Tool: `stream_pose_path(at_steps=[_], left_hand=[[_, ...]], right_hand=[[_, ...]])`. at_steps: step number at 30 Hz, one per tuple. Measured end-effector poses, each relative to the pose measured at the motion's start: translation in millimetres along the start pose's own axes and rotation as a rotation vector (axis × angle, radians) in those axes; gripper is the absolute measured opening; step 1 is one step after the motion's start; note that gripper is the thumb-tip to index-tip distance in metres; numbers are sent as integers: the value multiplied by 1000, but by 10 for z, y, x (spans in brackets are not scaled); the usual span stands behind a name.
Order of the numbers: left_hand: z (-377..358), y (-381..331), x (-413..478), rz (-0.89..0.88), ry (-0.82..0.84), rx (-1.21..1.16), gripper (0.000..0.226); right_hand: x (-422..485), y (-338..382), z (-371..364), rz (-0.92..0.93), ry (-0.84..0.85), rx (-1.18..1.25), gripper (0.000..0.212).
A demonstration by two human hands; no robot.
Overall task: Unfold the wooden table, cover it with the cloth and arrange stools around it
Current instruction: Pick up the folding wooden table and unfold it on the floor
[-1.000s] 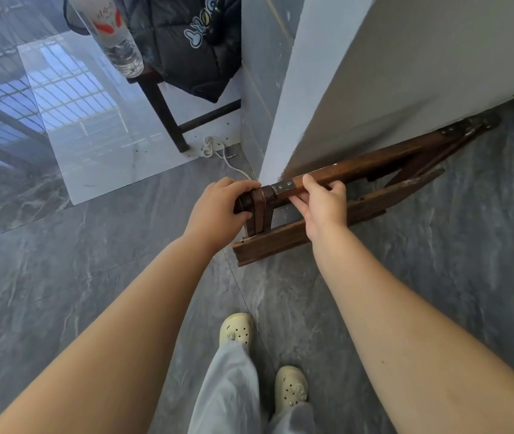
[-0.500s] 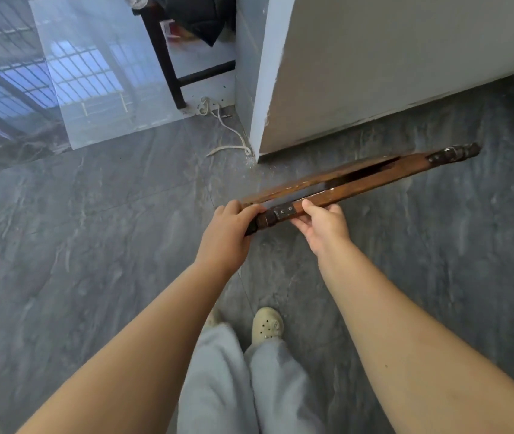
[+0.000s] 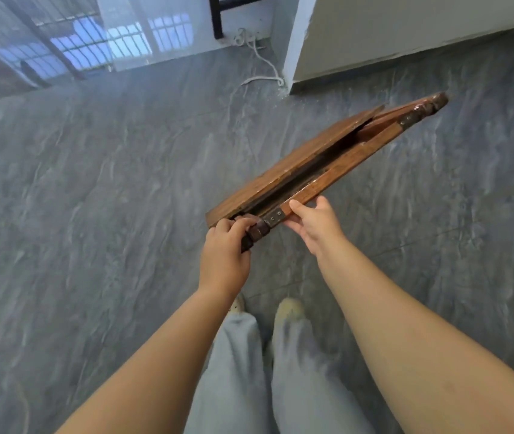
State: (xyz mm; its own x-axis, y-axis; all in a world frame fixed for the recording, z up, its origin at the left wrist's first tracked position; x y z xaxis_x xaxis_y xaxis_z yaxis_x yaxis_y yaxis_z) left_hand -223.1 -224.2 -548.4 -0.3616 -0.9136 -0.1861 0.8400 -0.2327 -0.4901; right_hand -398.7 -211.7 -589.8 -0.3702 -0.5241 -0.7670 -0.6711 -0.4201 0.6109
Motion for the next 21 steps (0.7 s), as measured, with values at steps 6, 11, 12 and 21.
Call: stream_pose_path(at_steps=[6,11,12,21], left_hand=[[-136,312,-1270,149,-88,-32,51],[-348,438,-2318,311,-128,-27,49],[-383,458,-2530,339,-133,-43,49],[-470,637,-4008,623,-187,-208,46]], right_hand=[[-621,-833,207,-15,97,-156,34],[-1251,-1422,433,-52,178,-299,26],[-1366,-1536,479,-48,201,-320,25],[-2245,-2396,570,-55,313,-664,30]])
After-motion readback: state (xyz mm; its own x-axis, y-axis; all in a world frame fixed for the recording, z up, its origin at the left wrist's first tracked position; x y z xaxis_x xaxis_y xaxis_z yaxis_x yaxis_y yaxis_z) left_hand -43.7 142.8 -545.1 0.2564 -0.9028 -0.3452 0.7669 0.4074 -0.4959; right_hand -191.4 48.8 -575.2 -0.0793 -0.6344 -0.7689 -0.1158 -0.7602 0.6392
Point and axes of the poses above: each hand's wrist, its own x-axis towards the middle knuckle, its own z-axis out of the back of the hand, y = z × x, the point moved 6 cm from there along x, towards the middle knuckle, and after that the axes turned 8 degrees about x, right-handed, at the moved point
